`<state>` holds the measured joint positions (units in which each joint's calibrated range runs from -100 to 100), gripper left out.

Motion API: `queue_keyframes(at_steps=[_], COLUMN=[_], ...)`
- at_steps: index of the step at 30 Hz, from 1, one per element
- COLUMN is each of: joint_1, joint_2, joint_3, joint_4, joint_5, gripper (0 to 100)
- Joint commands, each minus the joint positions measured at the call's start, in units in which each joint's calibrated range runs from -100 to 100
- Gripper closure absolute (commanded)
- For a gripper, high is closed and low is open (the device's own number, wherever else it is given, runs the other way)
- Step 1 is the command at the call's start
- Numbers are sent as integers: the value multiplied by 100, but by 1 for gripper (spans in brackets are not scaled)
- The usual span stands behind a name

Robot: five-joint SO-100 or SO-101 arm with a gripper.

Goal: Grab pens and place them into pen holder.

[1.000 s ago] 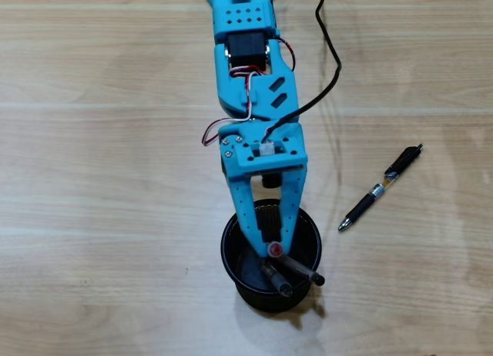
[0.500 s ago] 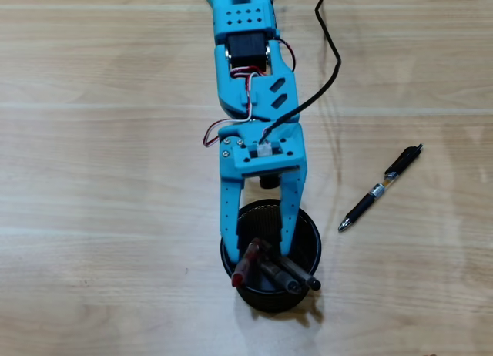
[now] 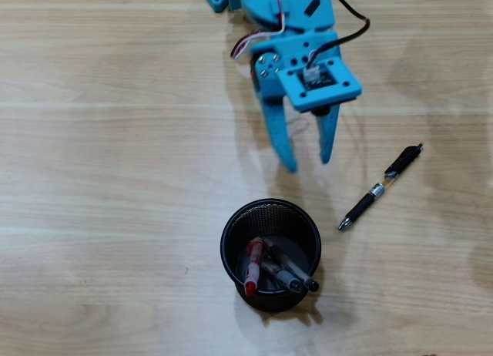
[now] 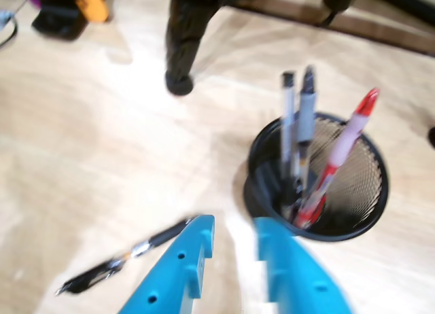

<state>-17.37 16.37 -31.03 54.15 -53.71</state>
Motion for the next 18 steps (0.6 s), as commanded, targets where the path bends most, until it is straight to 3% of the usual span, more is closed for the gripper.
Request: queue_keyframes(at_steps=[1, 18], joint_1=[-265, -1573], joint_2=[-566, 156], joint_3=[-174, 25], joint_4=[383, 831], joint_5=[-16, -1382], gripper=[97, 98])
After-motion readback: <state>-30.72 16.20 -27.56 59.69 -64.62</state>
